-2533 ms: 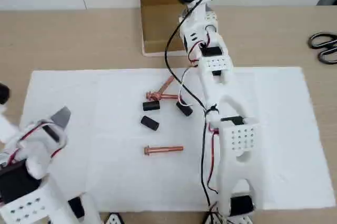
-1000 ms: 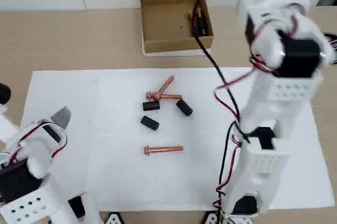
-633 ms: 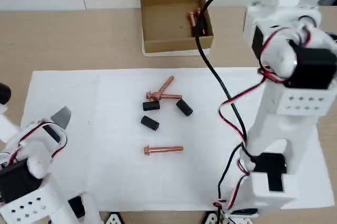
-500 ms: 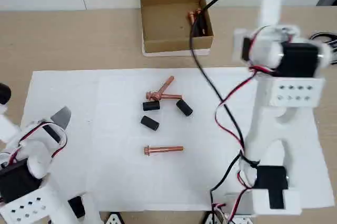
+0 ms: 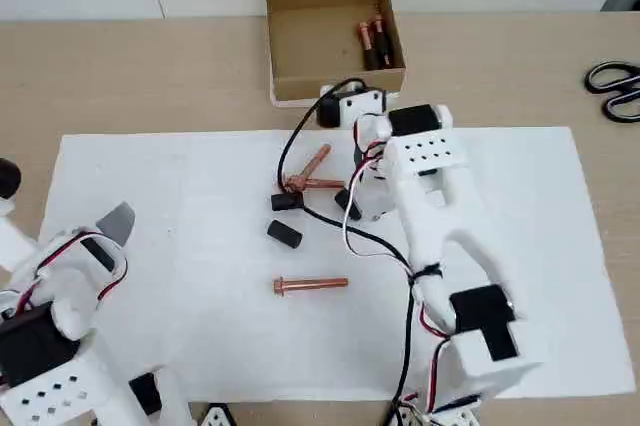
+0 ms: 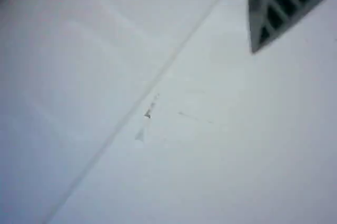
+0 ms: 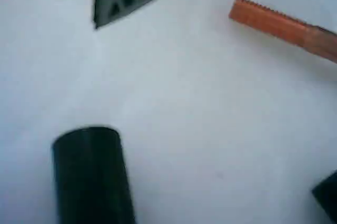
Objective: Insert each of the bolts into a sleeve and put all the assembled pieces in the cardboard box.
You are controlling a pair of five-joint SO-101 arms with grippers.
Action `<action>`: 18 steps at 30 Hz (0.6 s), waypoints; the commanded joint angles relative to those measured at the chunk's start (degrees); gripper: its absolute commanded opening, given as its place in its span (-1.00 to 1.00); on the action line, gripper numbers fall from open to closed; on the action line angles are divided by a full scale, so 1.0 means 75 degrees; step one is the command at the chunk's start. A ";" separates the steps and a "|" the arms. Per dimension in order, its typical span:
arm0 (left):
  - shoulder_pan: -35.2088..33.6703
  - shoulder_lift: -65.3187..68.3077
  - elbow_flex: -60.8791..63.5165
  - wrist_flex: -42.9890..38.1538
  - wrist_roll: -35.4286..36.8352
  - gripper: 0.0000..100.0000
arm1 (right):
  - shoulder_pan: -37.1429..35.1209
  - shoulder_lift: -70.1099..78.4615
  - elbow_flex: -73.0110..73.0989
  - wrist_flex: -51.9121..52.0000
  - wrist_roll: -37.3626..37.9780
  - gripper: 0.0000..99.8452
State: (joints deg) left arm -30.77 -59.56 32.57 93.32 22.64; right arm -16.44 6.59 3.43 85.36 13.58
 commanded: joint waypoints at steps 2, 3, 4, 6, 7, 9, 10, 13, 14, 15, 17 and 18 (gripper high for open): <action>0.0000 -0.0070 -0.0029 0.0000 -0.0035 -0.38 | -0.0193 0.0193 -0.0457 -0.0088 0.0645 -0.61; 0.0000 -0.0070 -0.0029 0.0000 -0.0035 -0.38 | -0.0287 0.0240 -0.0527 -0.0158 0.0809 -0.61; 0.0000 -0.0070 -0.0029 0.0000 -0.0035 -0.38 | -0.0346 0.0275 -0.0598 -0.0229 0.0961 -0.61; 0.0000 -0.0070 -0.0029 0.0000 -0.0023 -0.38 | -0.0416 0.0346 -0.0738 -0.0369 0.1184 -0.61; 0.0000 -0.0070 -0.0029 0.0000 -0.0023 -0.38 | -0.0475 0.0369 -0.0809 -0.0463 0.1242 -0.61; 0.0000 -0.0070 -0.0029 0.0000 -0.0023 -0.38 | -0.0533 0.0440 -0.0867 -0.0709 0.1336 -0.61; 0.0000 -0.0070 -0.0029 0.0000 -0.0023 -0.38 | -0.0568 0.0475 -0.0879 -0.0862 0.1348 -0.61; 0.0000 -0.0070 -0.0029 0.0000 -0.0023 -0.38 | -0.0651 0.0674 -0.0879 -0.1143 0.1348 -0.61; 0.0000 -0.0070 -0.0029 0.0000 -0.0023 -0.38 | -0.0662 0.0768 -0.0879 -0.1225 0.1348 -0.61; 0.0000 -0.0070 -0.0029 0.0000 -0.0023 -0.38 | -0.0686 0.0873 -0.0879 -0.1284 0.1348 -0.61; 0.0000 -0.0070 -0.0029 0.0000 -0.0023 -0.38 | -0.0697 0.1026 -0.0879 -0.1424 0.1348 -0.61; 0.0000 -0.0070 -0.0018 -0.0012 -0.0023 -0.38 | -0.0709 0.1096 -0.0879 -0.1495 0.1348 -0.61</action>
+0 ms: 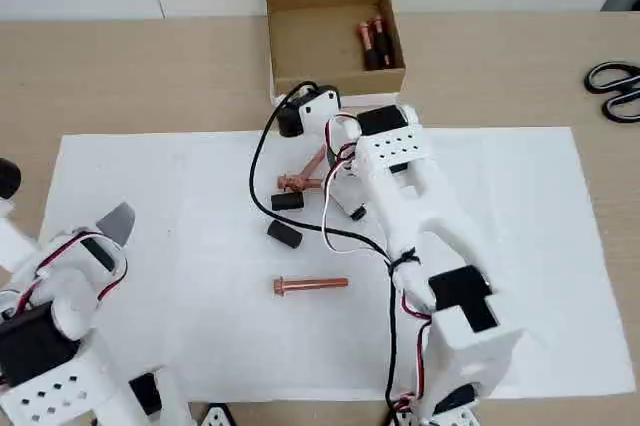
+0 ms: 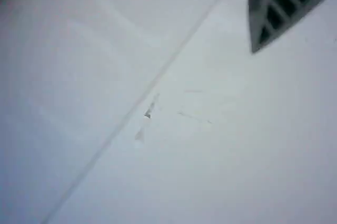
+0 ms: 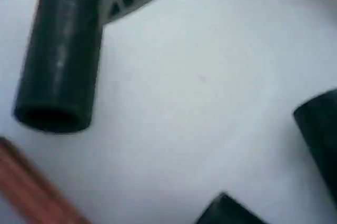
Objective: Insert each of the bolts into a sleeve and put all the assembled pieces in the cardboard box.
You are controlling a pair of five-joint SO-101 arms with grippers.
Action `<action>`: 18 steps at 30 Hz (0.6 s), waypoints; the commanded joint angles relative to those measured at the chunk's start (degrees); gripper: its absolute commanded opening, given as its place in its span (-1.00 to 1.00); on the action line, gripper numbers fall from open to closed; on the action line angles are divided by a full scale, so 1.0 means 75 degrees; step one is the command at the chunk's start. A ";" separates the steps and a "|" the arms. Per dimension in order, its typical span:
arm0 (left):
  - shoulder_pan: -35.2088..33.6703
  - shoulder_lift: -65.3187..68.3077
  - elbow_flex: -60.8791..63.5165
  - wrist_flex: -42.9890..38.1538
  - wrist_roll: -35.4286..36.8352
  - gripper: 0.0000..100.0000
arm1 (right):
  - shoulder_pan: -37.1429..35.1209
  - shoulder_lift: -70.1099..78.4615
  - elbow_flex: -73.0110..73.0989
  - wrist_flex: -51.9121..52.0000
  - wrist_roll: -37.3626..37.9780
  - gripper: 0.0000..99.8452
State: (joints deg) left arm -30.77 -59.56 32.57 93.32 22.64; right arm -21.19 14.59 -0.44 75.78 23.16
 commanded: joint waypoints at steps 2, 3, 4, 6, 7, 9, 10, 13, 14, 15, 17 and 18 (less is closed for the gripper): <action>0.0000 -0.0070 -0.0018 -0.0012 -0.0023 -0.38 | -0.0076 0.0147 -0.0363 -0.0369 0.0059 -0.61; 0.0000 -0.0070 -0.0018 -0.0012 -0.0023 -0.38 | -0.0076 0.0193 -0.0363 -0.0451 0.0059 -0.61; 0.0000 -0.0070 -0.0018 -0.0012 -0.0023 -0.38 | -0.0076 0.0240 -0.0363 -0.0510 0.0059 -0.61; 0.0000 -0.0070 -0.0018 -0.0012 -0.0023 -0.38 | -0.0076 0.0358 -0.0363 -0.0615 0.0059 -0.61; 0.0000 -0.0070 -0.0018 -0.0012 -0.0023 -0.38 | -0.0076 0.0416 -0.0363 -0.0674 0.0059 -0.61; 0.0000 -0.0070 -0.0018 -0.0012 -0.0023 -0.38 | -0.0135 0.0533 -0.0363 -0.0744 0.0059 -0.61; 0.0000 -0.0070 -0.0018 -0.0012 -0.0023 -0.38 | -0.0158 0.0592 -0.0363 -0.0768 0.0059 -0.61; 0.0000 -0.0070 0.0041 -0.0023 -0.0023 -0.38 | -0.0287 0.0815 -0.0434 -0.0779 0.0059 -0.61; 0.0000 -0.0070 0.0111 -0.0047 -0.0023 -0.38 | -0.0322 0.0897 -0.0481 -0.0779 0.0059 -0.61; 0.0000 -0.0070 0.0205 -0.0117 -0.0023 -0.38 | -0.0334 0.0990 -0.0551 -0.0779 0.0059 -0.61; 0.0000 -0.0070 0.0334 -0.0152 -0.0035 -0.38 | -0.0334 0.1166 -0.0715 -0.0756 0.0047 -0.61; 0.0000 -0.0070 0.0346 -0.0176 -0.0035 -0.38 | -0.0334 0.1272 -0.0785 -0.0733 0.0047 -0.61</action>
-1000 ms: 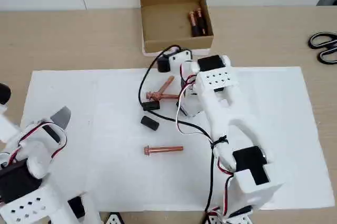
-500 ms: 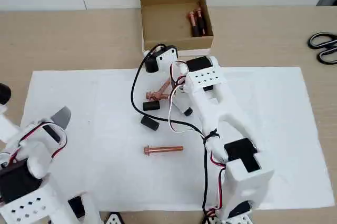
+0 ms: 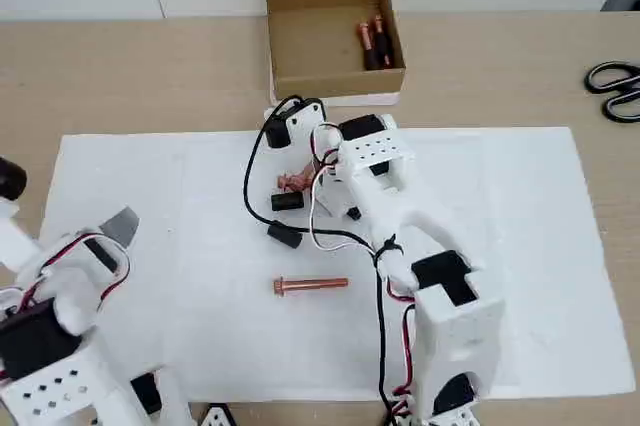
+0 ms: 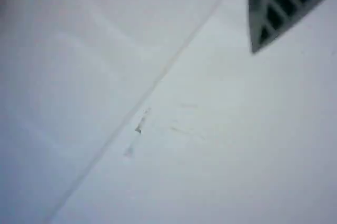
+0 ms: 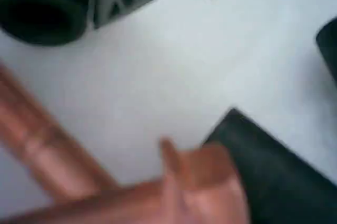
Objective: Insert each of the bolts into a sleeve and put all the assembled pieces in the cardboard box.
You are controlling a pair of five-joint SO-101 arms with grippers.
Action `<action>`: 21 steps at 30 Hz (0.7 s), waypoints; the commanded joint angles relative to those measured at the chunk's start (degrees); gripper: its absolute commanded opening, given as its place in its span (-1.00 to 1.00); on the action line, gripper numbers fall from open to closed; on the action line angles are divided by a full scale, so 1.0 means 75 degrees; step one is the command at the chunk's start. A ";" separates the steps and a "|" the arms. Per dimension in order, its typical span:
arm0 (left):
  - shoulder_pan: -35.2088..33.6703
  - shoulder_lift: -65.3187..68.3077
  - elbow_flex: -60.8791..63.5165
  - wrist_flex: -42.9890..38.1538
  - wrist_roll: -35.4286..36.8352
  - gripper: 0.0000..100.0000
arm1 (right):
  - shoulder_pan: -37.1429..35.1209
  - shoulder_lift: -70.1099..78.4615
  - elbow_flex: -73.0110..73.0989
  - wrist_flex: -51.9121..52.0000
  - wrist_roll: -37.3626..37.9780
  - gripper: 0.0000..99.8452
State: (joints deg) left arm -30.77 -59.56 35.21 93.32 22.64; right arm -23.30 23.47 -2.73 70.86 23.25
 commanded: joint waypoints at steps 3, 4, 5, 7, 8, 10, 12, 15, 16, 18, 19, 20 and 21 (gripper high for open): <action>0.0000 -0.0070 0.0006 -0.0176 -0.0035 -0.38 | -0.0041 0.0358 -0.0598 -0.0053 0.0035 -0.61; 0.0000 -0.0070 0.0006 -0.0188 -0.0035 -0.38 | -0.0029 0.0404 -0.0598 -0.0053 0.0035 -0.61; 0.0000 -0.0070 0.0006 -0.0188 -0.0035 -0.38 | -0.0029 0.0463 -0.0598 -0.0053 0.0035 -0.61; 0.0000 -0.0070 0.0006 -0.0188 -0.0035 -0.38 | -0.0029 0.0498 -0.0598 -0.0041 0.0035 -0.61; 0.0000 -0.0070 0.0006 -0.0188 -0.0035 -0.38 | -0.0029 0.0498 -0.0598 -0.0029 0.0035 -0.61; 0.0000 -0.0070 0.0006 -0.0188 -0.0035 -0.38 | 0.0018 0.0486 -0.0598 0.0018 -0.0047 -0.65; 0.0000 -0.0070 0.0006 -0.0188 -0.0035 -0.38 | 0.0053 0.0486 -0.0750 0.0170 -0.0094 -0.74; 0.0000 -0.0070 0.0006 -0.0188 -0.0035 -0.38 | 0.0205 0.0486 -0.1008 0.0451 -0.0117 -0.82; 0.0000 -0.0070 0.0006 -0.0188 -0.0035 -0.38 | 0.0252 0.0475 -0.1090 0.0510 -0.0117 -0.84; 0.0000 -0.0070 -0.0006 -0.0188 -0.0035 -0.38 | 0.0404 0.0475 -0.1313 0.0733 -0.0117 -0.86; 0.0000 -0.0070 -0.0006 -0.0188 -0.0035 -0.38 | 0.0463 0.0475 -0.1453 0.0862 -0.0117 -0.87; 0.0000 -0.0070 -0.0006 -0.0188 -0.0035 -0.38 | 0.0545 0.0475 -0.1618 0.1002 -0.0117 -0.89; 0.0000 -0.0070 -0.0006 -0.0188 -0.0035 -0.38 | 0.0627 0.0475 -0.1817 0.1108 -0.0129 -0.92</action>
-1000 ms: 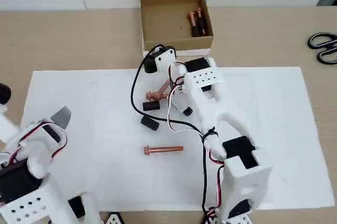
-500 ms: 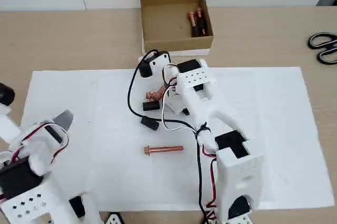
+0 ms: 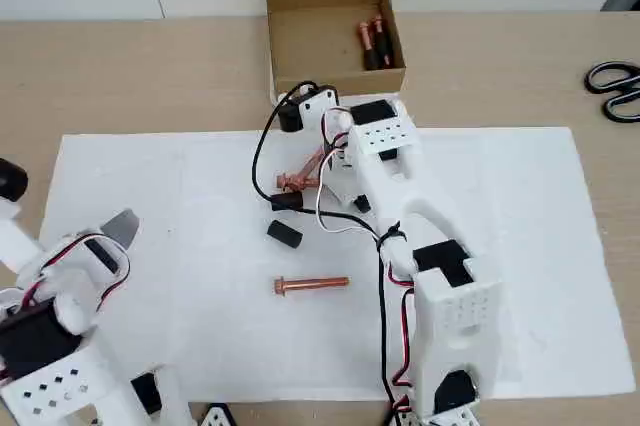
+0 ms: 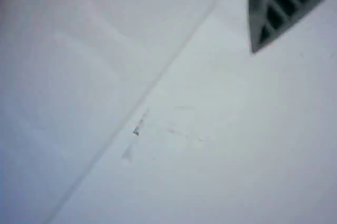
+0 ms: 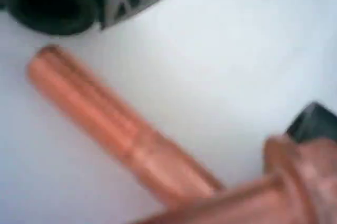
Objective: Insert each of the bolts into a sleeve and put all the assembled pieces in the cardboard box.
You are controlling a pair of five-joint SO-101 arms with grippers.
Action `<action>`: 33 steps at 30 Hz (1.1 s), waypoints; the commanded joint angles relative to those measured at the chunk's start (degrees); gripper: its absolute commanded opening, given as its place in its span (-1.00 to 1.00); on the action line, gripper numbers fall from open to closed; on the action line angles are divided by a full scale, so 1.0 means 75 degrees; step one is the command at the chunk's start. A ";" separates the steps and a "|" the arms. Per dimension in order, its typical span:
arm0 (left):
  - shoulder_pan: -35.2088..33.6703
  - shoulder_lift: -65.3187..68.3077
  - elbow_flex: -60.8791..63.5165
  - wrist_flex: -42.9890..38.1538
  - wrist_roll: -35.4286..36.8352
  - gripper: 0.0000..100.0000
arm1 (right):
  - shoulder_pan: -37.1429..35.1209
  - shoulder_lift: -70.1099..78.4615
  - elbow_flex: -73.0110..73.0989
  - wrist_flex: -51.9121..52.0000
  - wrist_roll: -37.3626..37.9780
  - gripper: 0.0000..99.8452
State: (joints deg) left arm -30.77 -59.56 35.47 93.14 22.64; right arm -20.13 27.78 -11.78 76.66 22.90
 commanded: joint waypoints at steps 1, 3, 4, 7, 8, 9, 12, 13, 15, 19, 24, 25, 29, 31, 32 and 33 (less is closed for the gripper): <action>0.0000 -0.0070 -0.0041 -0.0164 -0.0035 -0.38 | 0.0287 -0.0100 -0.0832 0.0475 -0.0082 -0.94; 0.0000 -0.0070 -0.0041 -0.0164 -0.0035 -0.38 | 0.0451 -0.0100 -0.1325 0.0768 -0.0082 -0.97; 0.0000 -0.0070 -0.0041 -0.0164 -0.0035 -0.38 | 0.0522 -0.0100 -0.1618 0.0979 -0.0082 -0.98; 0.0000 -0.0070 -0.0041 -0.0164 -0.0035 -0.38 | 0.0721 -0.0100 -0.2462 0.1612 -0.0082 -0.98; 0.0000 -0.0070 -0.0041 -0.0164 -0.0035 -0.38 | 0.0779 -0.0100 -0.2708 0.1823 -0.0082 -0.98; 0.0000 -0.0070 -0.0041 -0.0164 -0.0035 -0.38 | 0.0850 -0.0100 -0.2930 0.2045 -0.0117 -0.98; 0.0000 -0.0070 -0.0041 -0.0164 -0.0035 -0.38 | 0.1073 -0.0088 -0.3188 0.2456 -0.0856 -0.98; 0.0000 -0.0070 -0.0041 -0.0164 -0.0035 -0.38 | 0.1178 -0.0088 -0.3188 0.2538 -0.1114 -0.98; 0.0000 -0.0070 -0.0041 -0.0164 -0.0035 -0.38 | 0.1366 -0.0041 -0.3188 0.2725 -0.1653 -0.97; 0.0012 -0.0070 -0.0041 -0.0164 -0.0035 -0.38 | 0.1495 -0.0029 -0.3001 0.2807 -0.2356 -0.97; 0.0012 -0.0070 -0.0041 -0.0164 -0.0035 -0.38 | 0.1436 0.0088 -0.2766 0.2632 -0.2825 -0.97; 0.0012 -0.0070 -0.0041 -0.0164 -0.0035 -0.38 | 0.1436 0.0158 -0.2755 0.2620 -0.2825 -0.95; 0.0012 -0.0070 -0.0041 -0.0164 -0.0035 -0.38 | 0.1448 0.0545 -0.2743 0.2643 -0.2860 -0.72; 0.0012 -0.0070 -0.0041 -0.0164 -0.0035 -0.38 | 0.1471 0.0662 -0.2743 0.2725 -0.3130 -0.61; 0.0012 -0.0070 -0.0041 -0.0164 -0.0035 -0.38 | 0.1471 0.0709 -0.2743 0.2772 -0.3259 -0.58; 0.0012 -0.0070 -0.0041 -0.0164 -0.0035 -0.38 | 0.1459 0.0744 -0.2743 0.2796 -0.3317 -0.58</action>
State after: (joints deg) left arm -30.77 -59.56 35.47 93.14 22.64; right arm -9.58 33.58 -32.00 96.79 -0.22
